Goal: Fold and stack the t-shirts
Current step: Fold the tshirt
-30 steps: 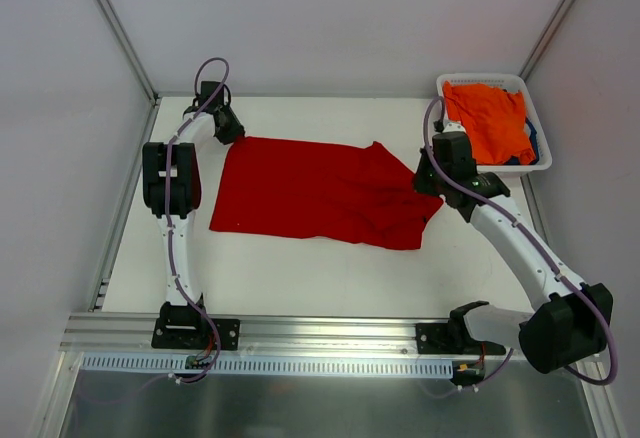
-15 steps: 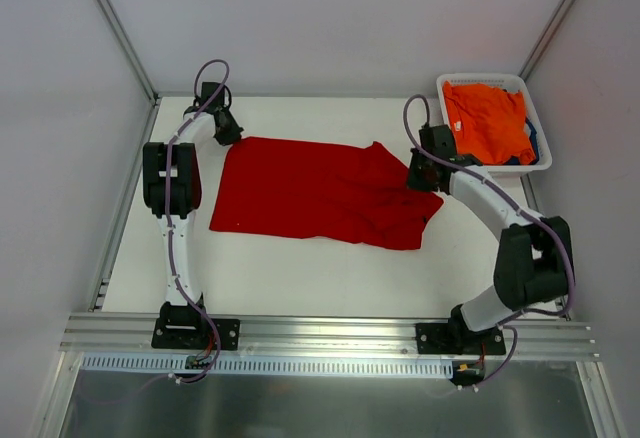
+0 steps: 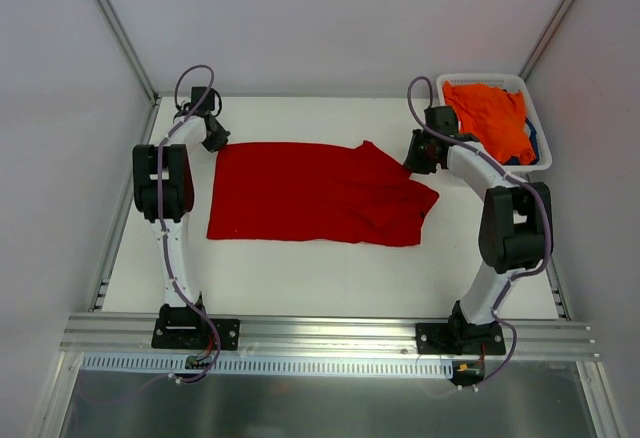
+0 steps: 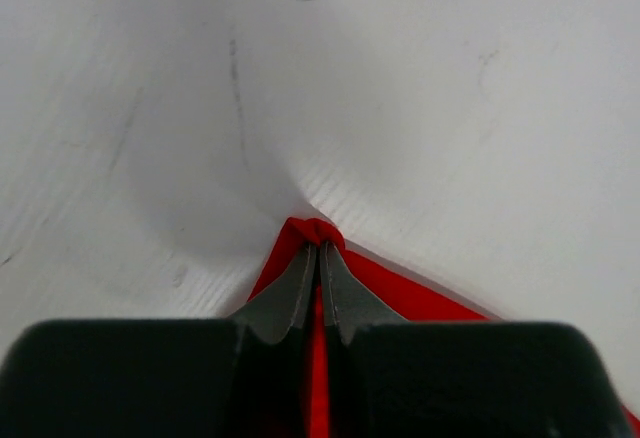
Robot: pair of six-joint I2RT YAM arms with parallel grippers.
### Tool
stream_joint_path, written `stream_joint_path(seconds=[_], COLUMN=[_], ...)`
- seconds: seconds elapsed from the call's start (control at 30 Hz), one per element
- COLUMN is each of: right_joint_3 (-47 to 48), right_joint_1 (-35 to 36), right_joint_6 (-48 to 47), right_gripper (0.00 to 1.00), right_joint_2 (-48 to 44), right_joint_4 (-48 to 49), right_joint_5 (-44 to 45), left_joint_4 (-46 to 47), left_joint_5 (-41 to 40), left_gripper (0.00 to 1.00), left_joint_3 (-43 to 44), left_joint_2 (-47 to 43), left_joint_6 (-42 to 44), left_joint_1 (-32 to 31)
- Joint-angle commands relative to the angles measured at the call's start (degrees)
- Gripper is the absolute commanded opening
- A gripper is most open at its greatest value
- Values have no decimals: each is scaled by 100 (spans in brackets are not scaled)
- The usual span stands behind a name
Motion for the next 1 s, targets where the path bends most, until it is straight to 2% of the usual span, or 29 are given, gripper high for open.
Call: stream_joint_path(seconds=[0.0, 0.3, 0.53, 0.7, 0.97], right_joint_3=[441, 1259, 1989, 2445, 2491], right_joint_1=[-127, -399, -514, -602, -628], right_joint_6=[-61, 185, 282, 282, 448], right_gripper=[24, 31, 36, 43, 43], right_joint_2=[350, 1432, 2126, 2486, 2795], right_joint_4=[113, 131, 140, 140, 297], right_joint_5=[-303, -1111, -1464, -1665, -2061], left_joint_4=[-282, -282, -291, -291, -273], left_joint_5=[-556, -363, -275, -213, -161], left_gripper=[0, 0, 0, 0, 0], left_joint_3=[-229, -168, -89, -36, -10], left_joint_2=[-400, -225, -163, -120, -102], left_joint_6=[-330, -348, -287, -216, -190], left_joint_1=[57, 65, 65, 65, 65])
